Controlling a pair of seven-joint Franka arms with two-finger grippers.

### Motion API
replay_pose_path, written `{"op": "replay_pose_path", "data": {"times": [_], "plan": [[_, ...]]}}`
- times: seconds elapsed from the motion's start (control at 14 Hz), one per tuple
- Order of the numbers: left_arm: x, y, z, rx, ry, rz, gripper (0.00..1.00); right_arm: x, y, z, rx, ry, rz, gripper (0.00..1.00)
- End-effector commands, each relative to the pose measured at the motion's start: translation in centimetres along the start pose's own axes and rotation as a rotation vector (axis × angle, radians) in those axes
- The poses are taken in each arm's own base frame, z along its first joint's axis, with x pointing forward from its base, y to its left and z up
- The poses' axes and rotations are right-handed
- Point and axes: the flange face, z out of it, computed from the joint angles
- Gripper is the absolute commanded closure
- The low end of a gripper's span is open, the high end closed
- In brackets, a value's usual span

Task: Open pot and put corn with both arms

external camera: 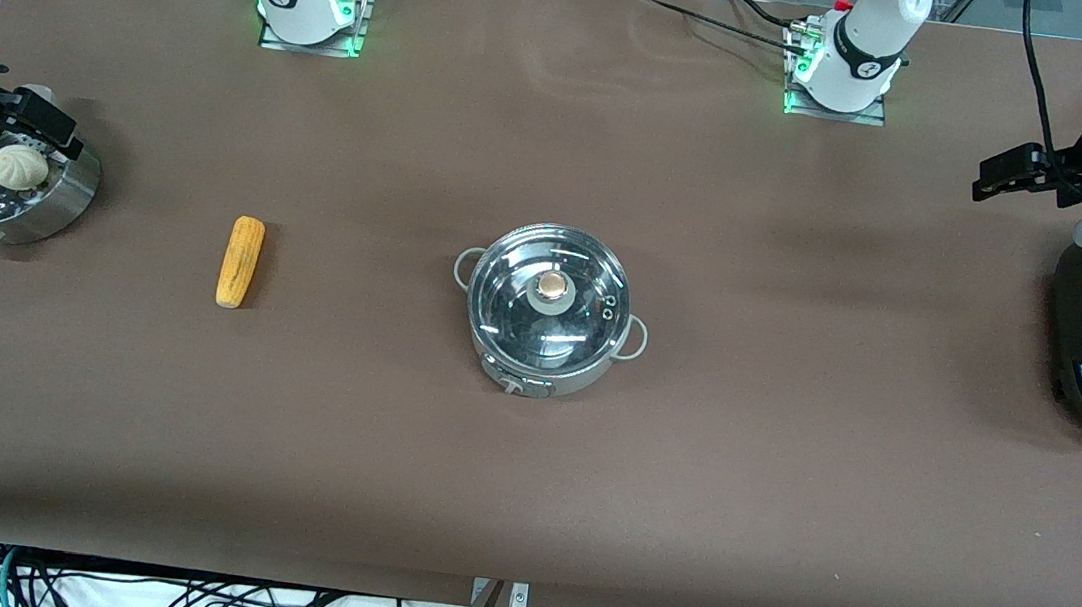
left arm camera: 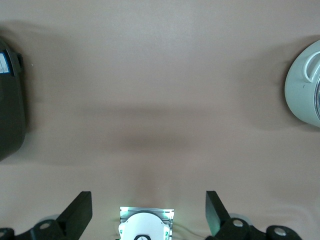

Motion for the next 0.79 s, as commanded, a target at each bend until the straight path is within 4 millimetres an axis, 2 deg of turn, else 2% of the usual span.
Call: {"op": "replay_pose_path", "data": {"times": [0.0,0.71], "plan": [[-0.22,0.12,-0.19,0.005,0.010,-0.007,0.00,-0.37,0.19,-0.31,0.021,0.002,-0.006,0.00],[0.33,0.11,-0.33,0.007,0.015,-0.007,0.00,-0.67,-0.21,-0.08,0.018,-0.025,0.003,0.00]]}}
